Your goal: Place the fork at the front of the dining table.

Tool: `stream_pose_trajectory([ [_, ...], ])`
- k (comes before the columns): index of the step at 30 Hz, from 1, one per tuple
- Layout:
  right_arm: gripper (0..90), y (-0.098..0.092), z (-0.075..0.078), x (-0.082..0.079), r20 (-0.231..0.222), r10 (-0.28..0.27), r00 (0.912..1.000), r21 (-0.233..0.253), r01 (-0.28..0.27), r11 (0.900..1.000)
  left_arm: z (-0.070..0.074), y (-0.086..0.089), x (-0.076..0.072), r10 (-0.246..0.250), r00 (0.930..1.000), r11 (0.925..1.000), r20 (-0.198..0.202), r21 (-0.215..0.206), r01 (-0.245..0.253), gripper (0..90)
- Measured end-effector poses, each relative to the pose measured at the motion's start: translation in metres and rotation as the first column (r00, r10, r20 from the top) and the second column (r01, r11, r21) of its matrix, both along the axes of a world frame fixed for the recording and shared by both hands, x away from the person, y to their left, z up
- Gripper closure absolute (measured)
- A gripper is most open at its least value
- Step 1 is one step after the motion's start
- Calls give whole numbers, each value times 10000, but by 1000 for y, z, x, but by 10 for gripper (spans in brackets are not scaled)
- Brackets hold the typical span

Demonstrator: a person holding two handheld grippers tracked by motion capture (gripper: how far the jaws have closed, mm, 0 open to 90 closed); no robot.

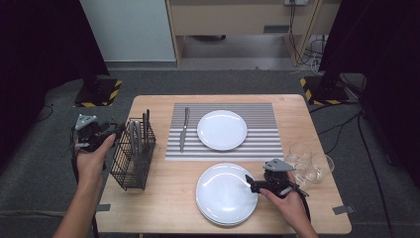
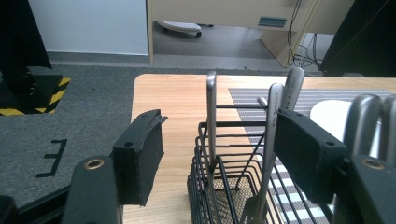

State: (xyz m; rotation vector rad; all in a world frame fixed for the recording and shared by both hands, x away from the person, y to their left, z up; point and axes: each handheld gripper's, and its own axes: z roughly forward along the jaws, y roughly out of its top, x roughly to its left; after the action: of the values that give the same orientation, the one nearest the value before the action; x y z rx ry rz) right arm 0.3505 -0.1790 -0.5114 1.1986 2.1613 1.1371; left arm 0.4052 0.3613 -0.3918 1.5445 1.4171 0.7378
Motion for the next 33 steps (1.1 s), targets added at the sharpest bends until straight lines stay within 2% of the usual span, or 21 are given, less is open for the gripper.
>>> stream_pose_trajectory([
  [6, 84, -1, 0, 0, -2, -23, 10000, 22, 23, 10000, -3, 5, 4, 159, 9998, 9998, -128, -96, -160, 341],
  [15, 83, -1, 0, 0, -42, -46, 10000, -2, 46, 10000, -8, 4, 12, 104, 9997, 9996, -201, -258, -109, 381],
  [21, 84, -2, -1, 1, -28, -70, 10000, 6, 70, 10000, -12, 6, 19, 118, 9995, 9996, -307, -251, -126, 532],
  [24, 84, -3, -1, 1, -51, -90, 9999, -14, 90, 10000, -14, 7, 21, -33, 9993, 9990, -378, -450, 16, 599],
  [33, 85, -2, -2, 1, -114, -75, 9999, -43, 75, 10000, -14, 2, 21, -112, 9992, 9997, -381, -215, 104, 767],
])
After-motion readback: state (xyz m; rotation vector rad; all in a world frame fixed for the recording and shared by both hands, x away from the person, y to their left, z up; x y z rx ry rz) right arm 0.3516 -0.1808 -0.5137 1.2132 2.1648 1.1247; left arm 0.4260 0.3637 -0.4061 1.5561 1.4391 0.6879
